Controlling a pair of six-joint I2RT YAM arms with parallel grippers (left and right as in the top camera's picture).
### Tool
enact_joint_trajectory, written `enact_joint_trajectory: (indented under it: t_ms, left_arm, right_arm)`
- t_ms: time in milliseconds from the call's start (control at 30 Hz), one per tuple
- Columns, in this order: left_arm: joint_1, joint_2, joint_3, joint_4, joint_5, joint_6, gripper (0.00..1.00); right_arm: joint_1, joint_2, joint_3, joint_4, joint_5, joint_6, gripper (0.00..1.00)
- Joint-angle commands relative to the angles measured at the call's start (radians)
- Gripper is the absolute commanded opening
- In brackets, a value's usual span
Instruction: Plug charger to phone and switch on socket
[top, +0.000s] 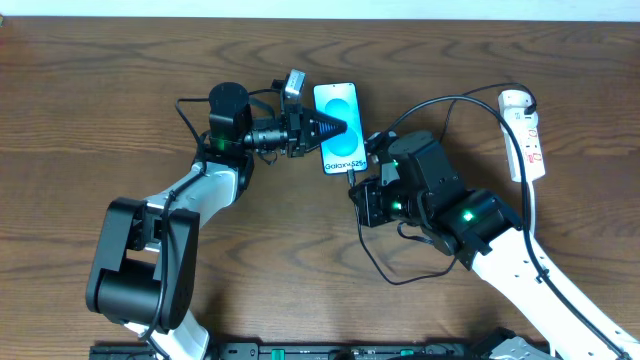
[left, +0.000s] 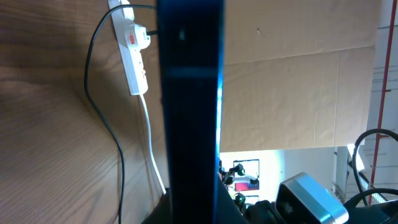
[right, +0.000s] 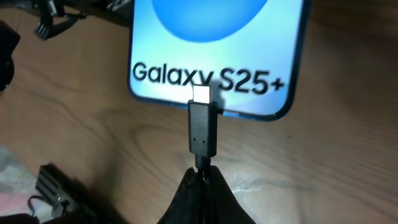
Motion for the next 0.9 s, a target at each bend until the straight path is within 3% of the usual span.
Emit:
enact_joint_trajectory:
  t_ms: [0,867]
  left_arm:
    - [-0.001,-0.015,0.020,0.010,0.020,0.003,0.07]
    - [-0.001,-0.015,0.020,0.010,0.014,-0.028,0.07]
  right_arm:
    - [0.002,-0.008,0.004,-0.012,-0.060,0.008,0.01]
    - [0.002,-0.008,0.004,-0.043,-0.065,0.030,0.01]
